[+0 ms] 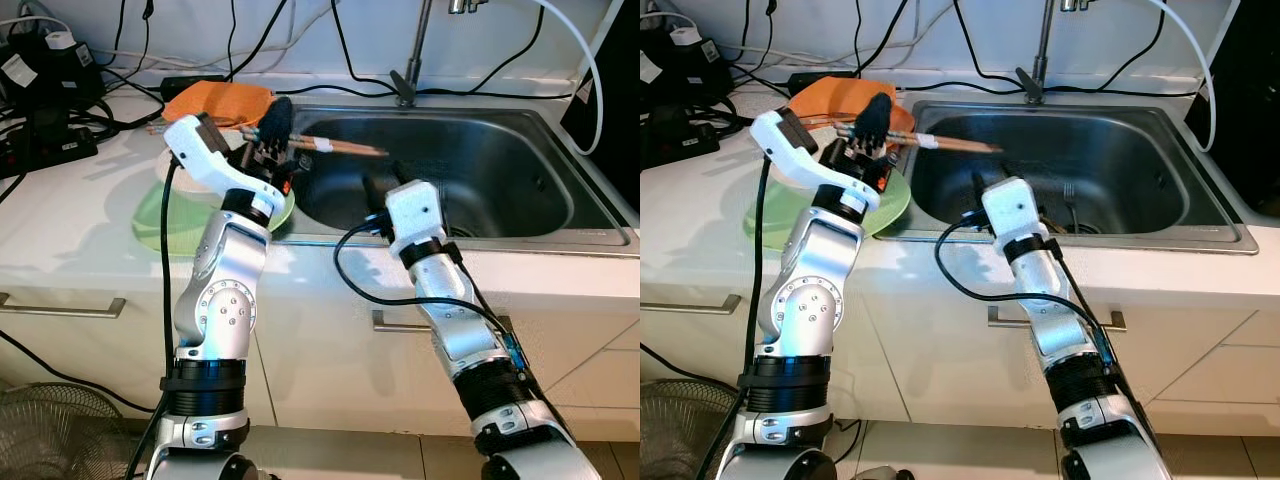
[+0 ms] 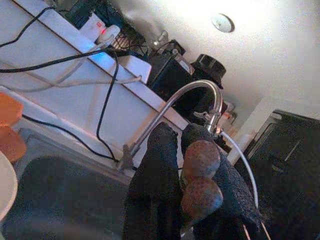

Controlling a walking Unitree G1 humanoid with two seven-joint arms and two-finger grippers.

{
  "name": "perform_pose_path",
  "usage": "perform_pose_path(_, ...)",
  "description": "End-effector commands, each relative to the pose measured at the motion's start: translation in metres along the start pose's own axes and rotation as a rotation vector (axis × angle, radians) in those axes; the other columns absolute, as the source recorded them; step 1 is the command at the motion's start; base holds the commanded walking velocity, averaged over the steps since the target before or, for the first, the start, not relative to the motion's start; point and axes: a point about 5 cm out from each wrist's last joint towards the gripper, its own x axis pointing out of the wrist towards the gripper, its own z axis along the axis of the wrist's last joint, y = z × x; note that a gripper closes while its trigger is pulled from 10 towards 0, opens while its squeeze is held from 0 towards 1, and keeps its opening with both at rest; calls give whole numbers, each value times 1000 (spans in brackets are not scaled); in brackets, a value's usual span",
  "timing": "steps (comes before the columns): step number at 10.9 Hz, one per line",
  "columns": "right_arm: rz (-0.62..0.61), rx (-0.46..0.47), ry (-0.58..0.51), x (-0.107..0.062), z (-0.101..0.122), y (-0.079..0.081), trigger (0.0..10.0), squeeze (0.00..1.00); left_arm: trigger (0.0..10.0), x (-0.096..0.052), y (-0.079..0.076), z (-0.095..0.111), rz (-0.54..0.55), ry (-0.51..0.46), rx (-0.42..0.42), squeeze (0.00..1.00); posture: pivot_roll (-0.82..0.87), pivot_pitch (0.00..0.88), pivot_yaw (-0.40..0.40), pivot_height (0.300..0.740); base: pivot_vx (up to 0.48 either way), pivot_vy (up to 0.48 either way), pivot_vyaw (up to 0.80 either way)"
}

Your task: Kitchen organization

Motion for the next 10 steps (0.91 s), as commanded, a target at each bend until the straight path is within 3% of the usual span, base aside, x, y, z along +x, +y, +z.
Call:
perform_pose_path(1, 7, -19, -26, 5, 5, 2, 10000, 0, 10000, -1, -1, -3, -11, 24, 17, 0, 117, 0, 41, 740, 0, 0, 0)
perform_pose_path(10, 6, -19, -24, 7, 6, 12, 10000, 0, 10000, -4, -10, -16, -70, 138, 51, 0, 124, 0, 40, 740, 0, 0, 0)
